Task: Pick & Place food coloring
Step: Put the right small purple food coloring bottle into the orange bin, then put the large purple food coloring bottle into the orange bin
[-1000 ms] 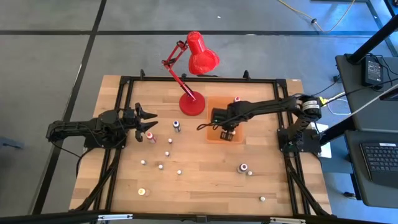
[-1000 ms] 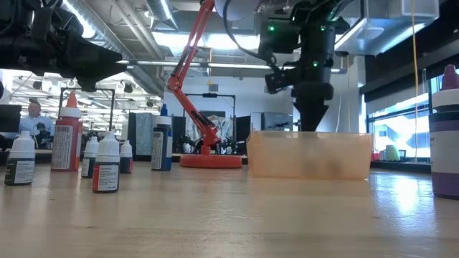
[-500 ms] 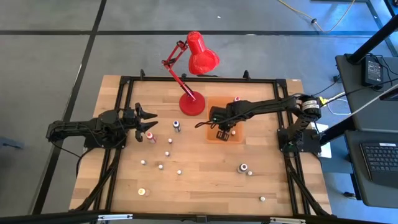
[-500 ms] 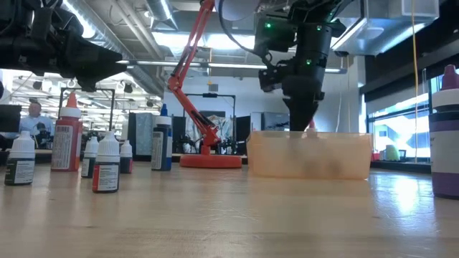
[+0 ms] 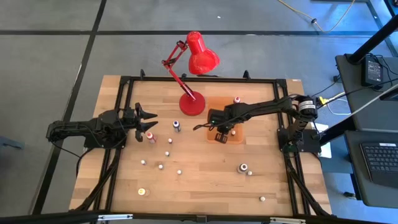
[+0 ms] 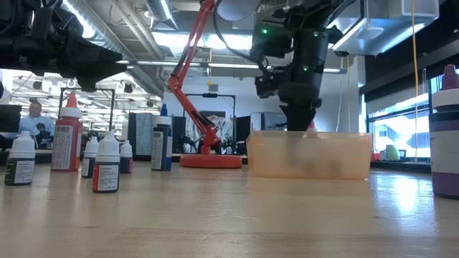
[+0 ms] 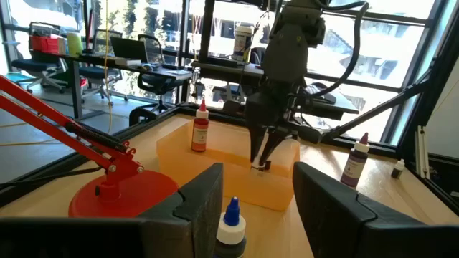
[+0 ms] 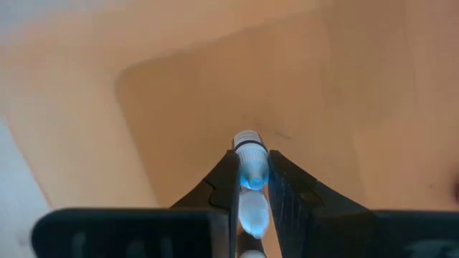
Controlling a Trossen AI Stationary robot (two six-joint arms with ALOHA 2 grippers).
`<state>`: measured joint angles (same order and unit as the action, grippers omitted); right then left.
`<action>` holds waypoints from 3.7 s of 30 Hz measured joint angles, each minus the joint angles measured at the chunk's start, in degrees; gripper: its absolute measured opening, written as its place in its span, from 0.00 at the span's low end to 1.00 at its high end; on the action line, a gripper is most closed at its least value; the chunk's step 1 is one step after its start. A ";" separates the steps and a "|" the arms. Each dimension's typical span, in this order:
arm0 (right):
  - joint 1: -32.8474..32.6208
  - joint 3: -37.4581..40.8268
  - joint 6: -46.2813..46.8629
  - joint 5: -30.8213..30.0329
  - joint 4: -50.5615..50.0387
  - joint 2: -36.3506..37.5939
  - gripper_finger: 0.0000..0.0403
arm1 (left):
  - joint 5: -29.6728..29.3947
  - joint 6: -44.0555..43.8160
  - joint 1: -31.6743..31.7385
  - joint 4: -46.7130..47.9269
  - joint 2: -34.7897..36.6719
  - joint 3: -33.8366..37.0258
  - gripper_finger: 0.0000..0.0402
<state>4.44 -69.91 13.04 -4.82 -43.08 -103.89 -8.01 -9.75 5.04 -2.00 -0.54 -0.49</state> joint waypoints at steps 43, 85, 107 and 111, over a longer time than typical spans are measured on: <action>-18.85 19.77 8.00 -4.96 2.21 34.62 0.26 | 0.10 -0.03 0.00 -0.80 0.02 0.01 0.40; -26.21 38.45 9.28 3.47 33.30 53.97 0.68 | -1.33 -1.52 0.00 -2.97 0.02 0.02 0.58; -41.02 17.08 22.58 -7.21 2.20 29.38 0.60 | -1.46 -1.52 0.00 -2.97 0.02 0.02 0.58; -41.98 14.93 22.80 -7.19 1.15 25.26 0.60 | -1.46 -1.52 0.00 -2.96 0.02 0.02 0.58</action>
<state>-37.54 -54.98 35.83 -12.01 -41.93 -78.63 -9.47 -11.27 5.04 -4.96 -0.51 -0.47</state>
